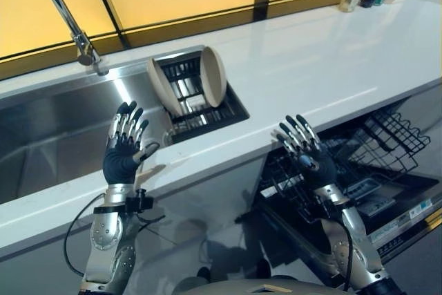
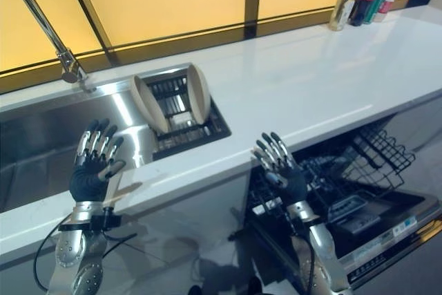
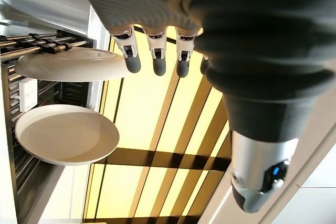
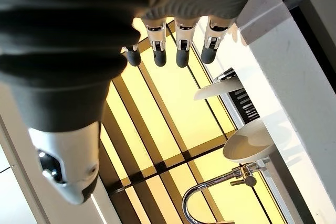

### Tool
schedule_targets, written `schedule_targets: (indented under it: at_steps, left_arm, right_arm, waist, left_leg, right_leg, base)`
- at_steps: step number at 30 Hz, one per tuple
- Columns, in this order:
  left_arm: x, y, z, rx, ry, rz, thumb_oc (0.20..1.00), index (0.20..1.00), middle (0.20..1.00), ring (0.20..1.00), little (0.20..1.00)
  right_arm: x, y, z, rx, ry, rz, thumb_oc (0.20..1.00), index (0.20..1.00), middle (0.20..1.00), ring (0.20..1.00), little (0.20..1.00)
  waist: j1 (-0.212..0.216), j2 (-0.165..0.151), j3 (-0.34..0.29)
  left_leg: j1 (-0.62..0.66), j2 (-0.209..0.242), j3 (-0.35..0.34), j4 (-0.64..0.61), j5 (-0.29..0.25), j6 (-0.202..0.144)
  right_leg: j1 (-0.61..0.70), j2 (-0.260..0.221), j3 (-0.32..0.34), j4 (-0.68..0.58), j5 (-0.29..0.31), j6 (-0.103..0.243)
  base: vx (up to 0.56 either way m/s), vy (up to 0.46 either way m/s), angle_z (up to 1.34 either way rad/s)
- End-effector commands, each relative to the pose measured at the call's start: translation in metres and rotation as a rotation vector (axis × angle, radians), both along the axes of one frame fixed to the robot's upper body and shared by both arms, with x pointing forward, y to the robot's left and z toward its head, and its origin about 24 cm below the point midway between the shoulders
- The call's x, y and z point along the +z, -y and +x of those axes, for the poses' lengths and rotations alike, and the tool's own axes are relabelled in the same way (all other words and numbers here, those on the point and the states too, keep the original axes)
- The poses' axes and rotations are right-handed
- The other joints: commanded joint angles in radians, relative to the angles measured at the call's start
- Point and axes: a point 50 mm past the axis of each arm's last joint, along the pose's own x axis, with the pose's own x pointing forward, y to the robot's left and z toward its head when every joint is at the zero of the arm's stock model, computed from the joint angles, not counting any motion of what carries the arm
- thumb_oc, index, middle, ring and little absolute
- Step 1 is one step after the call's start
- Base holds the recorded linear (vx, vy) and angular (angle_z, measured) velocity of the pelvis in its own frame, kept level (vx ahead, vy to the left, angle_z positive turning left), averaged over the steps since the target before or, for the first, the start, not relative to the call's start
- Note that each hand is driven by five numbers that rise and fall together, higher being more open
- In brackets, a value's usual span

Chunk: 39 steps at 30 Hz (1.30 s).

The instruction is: Pick up plates and place into dishwasher.

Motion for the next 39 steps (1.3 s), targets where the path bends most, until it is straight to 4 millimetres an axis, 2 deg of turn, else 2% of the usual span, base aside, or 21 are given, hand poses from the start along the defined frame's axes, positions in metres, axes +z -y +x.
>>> schedule_targets:
  at_steps: [1, 10, 15, 20, 24, 31, 39]
  left_arm:
    - [0.022, -0.002, -0.006, -0.009, 0.118, 0.028, 1.000, 1.000, 1.000, 1.000, 1.000]
    - [0.020, -0.011, -0.006, 0.072, 0.094, 0.018, 1.000, 1.000, 1.000, 1.000, 1.000]
    - [0.020, -0.015, -0.009, 0.075, 0.094, 0.035, 1.000, 1.000, 1.000, 1.000, 1.000]
    - [0.027, -0.014, -0.008, 0.043, 0.133, 0.092, 1.000, 1.000, 1.000, 1.000, 1.000]
    - [0.033, -0.016, -0.002, 0.060, 0.159, 0.166, 1.000, 1.000, 1.000, 1.000, 1.000]
    - [0.042, -0.028, 0.014, 0.139, 0.163, 0.330, 1.000, 1.000, 1.000, 1.000, 1.000]
    - [0.058, -0.044, 0.032, 0.294, 0.185, 0.633, 1.000, 1.000, 1.000, 1.000, 1.000]
  right_arm:
    - [0.025, -0.005, 0.000, 0.042, 0.139, 0.048, 1.000, 1.000, 1.000, 1.000, 1.000]
    - [0.024, -0.021, 0.009, 0.120, 0.132, 0.044, 1.000, 1.000, 1.000, 1.000, 1.000]
    - [0.027, -0.026, 0.015, 0.129, 0.135, 0.042, 1.000, 1.000, 1.000, 1.000, 1.000]
    - [0.030, -0.028, 0.021, 0.120, 0.141, 0.047, 1.000, 1.000, 1.000, 1.000, 1.000]
    - [0.028, -0.027, 0.020, 0.118, 0.131, 0.040, 1.000, 1.000, 1.000, 1.000, 1.000]
    - [0.022, -0.018, 0.016, 0.119, 0.110, 0.015, 1.000, 1.000, 1.000, 1.000, 1.000]
    - [0.017, -0.016, 0.021, 0.123, 0.084, -0.003, 1.000, 1.000, 1.000, 1.000, 1.000]
  waist:
    - [0.021, -0.037, -0.037]
    - [0.063, -0.044, -0.040]
    - [0.104, -0.051, -0.037]
    - [0.122, -0.053, -0.037]
    - [0.108, -0.045, -0.046]
    - [0.058, -0.025, -0.060]
    - [0.016, -0.012, -0.070]
  left_leg:
    - [-0.106, -0.034, 0.020, 0.037, 0.003, 0.021]
    - [-0.111, -0.023, -0.017, 0.040, 0.010, 0.013]
    - [-0.139, -0.023, -0.068, 0.062, 0.015, 0.005]
    - [-0.147, -0.027, -0.085, 0.061, 0.024, -0.003]
    - [-0.154, -0.027, -0.078, 0.062, 0.028, -0.006]
    - [-0.140, -0.036, -0.056, 0.060, 0.025, 0.000]
    - [-0.125, -0.036, -0.021, 0.052, 0.024, 0.002]
  right_leg:
    - [-0.006, -0.029, -0.038, 0.109, -0.136, 0.051]
    - [0.003, -0.027, -0.077, 0.160, -0.179, 0.032]
    - [-0.001, -0.020, -0.103, 0.200, -0.206, 0.011]
    - [0.007, -0.020, -0.115, 0.185, -0.197, 0.007]
    - [-0.001, -0.024, -0.112, 0.188, -0.194, 0.013]
    - [-0.009, -0.032, -0.076, 0.192, -0.193, 0.022]
    - [-0.014, -0.035, -0.049, 0.188, -0.187, 0.030]
  base:
    - [-0.02, 0.008, 0.04]
    - [0.00, 0.000, 0.15]
    - [0.00, -0.016, 0.33]
    - [0.01, -0.013, 0.27]
    - [0.02, 0.032, 0.05]
    - [0.05, 0.067, -0.05]
    - [0.04, 0.042, -0.10]
